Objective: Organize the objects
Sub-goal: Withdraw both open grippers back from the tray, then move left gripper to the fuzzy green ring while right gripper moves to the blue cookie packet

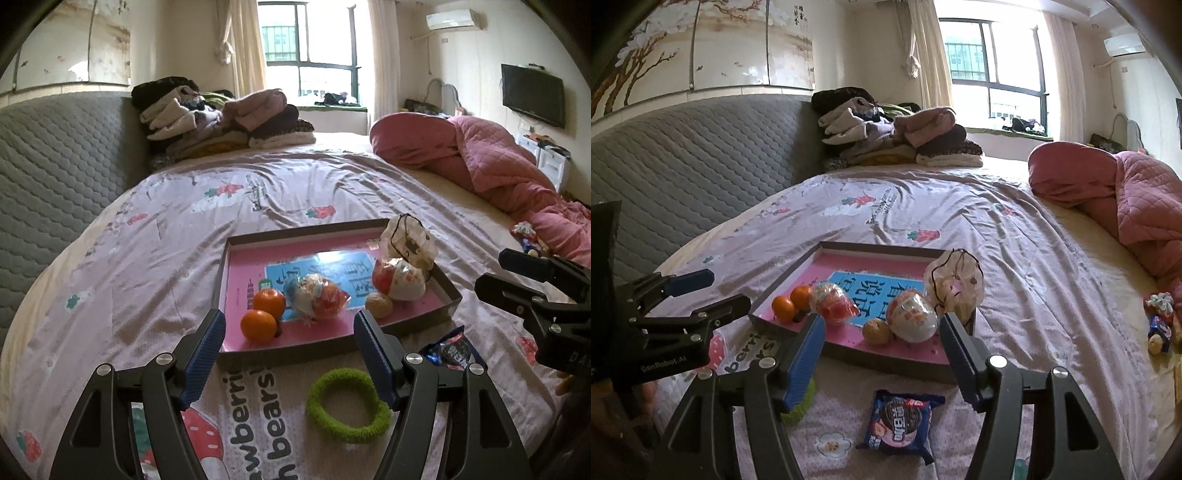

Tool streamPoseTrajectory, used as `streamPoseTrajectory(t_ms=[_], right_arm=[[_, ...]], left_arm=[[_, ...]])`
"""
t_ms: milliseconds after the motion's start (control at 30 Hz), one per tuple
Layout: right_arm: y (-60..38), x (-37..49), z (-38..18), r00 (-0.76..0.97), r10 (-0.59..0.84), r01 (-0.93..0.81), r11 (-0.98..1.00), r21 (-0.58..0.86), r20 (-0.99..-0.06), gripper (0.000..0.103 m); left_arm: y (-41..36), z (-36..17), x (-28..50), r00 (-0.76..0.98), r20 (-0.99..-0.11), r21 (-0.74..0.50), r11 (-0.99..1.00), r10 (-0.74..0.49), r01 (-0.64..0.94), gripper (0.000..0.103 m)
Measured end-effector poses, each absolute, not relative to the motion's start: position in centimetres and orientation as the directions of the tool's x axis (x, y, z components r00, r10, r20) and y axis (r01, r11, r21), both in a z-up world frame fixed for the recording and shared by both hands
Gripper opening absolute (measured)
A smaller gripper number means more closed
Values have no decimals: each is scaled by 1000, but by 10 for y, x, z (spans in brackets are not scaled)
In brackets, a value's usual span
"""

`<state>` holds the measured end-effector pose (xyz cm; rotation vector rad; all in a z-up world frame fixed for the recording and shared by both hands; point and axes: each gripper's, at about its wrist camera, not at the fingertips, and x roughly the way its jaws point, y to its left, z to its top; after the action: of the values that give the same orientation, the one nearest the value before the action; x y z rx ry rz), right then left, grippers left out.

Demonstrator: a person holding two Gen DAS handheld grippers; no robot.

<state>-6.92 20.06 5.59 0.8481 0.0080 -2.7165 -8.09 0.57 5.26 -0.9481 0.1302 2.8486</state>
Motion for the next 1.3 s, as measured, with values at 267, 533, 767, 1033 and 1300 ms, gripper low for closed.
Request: streamPoseTrajectory(t_ms=[267,533,767,1033,1300], right_arm=[[203,-67,48,-771,-270,270,-959,88,-576,64],[207,-69,41,-754,-269,267,-959,95,-599,64],[208,-70,31,-732,-259,258,-961,96,-631,64],[209,-70,16,-704,-248,250,-964,95,-666,64],[207,-72,4,-676,-228,244,-967,79,-701,64]], left_arm=[[8,41,-80,-771,-629,39,-987,99,-159,73],[10,27,-81,-744,-661,35,-986,101,-165,73],[9,8,-84,-697,-710,26,-986,96,-163,73],[8,-7,-86,-656,-749,21,-987,90,-160,73],[10,-20,-87,-617,-783,24,-987,81,-161,73]])
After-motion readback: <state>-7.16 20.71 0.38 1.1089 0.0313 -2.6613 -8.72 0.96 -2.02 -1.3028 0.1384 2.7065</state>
